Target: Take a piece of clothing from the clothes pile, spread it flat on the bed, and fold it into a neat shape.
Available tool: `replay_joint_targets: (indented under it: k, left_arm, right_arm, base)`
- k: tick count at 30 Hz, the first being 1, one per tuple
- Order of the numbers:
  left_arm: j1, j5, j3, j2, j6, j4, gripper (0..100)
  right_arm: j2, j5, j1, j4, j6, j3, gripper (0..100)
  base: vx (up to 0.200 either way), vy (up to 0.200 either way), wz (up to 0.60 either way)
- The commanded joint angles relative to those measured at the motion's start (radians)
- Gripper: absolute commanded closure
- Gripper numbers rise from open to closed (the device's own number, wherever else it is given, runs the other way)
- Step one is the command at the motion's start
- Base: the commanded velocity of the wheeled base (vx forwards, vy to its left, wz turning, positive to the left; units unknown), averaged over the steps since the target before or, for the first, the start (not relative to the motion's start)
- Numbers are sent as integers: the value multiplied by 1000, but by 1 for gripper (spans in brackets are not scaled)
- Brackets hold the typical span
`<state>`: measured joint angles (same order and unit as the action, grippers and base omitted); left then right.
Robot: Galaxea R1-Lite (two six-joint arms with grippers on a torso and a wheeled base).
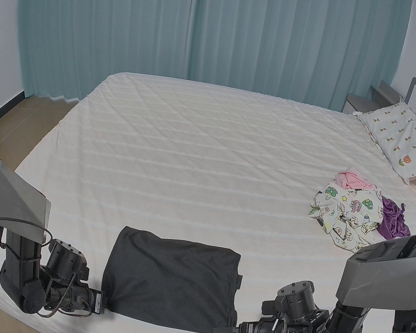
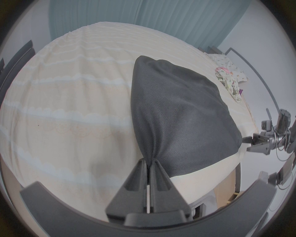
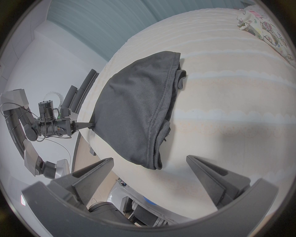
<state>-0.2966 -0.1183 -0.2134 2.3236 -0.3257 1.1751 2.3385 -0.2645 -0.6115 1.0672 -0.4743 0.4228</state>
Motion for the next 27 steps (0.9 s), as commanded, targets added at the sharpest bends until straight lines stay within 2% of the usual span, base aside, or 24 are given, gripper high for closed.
replay_joint_targets:
  k: [1,15,16,20,23,27]
  left_arm:
    - [4,0,25,-20,19,-5,100]
    - [8,-3,43,-15,50,5,100]
    - [8,-6,42,-13,50,5,100]
    - [16,-7,39,-12,50,5,100]
    - [20,-9,40,-13,51,1,100]
    - [20,-9,42,-15,51,-3,100]
  right_arm:
    - [5,-1,-1,0,0,1,0]
    - [12,2,-27,-1,-43,50,0]
    - [15,2,-28,-1,-44,50,100]
    - [18,13,-30,-10,-44,54,100]
    - [15,53,-30,-20,-41,50,100]
    - [-2,74,-30,-18,-40,14,100]
  base:
    - [0,0,0]
    - [0,0,0]
    - [0,0,0]
    - [0,0,0]
    - [0,0,0]
    - [0,0,0]
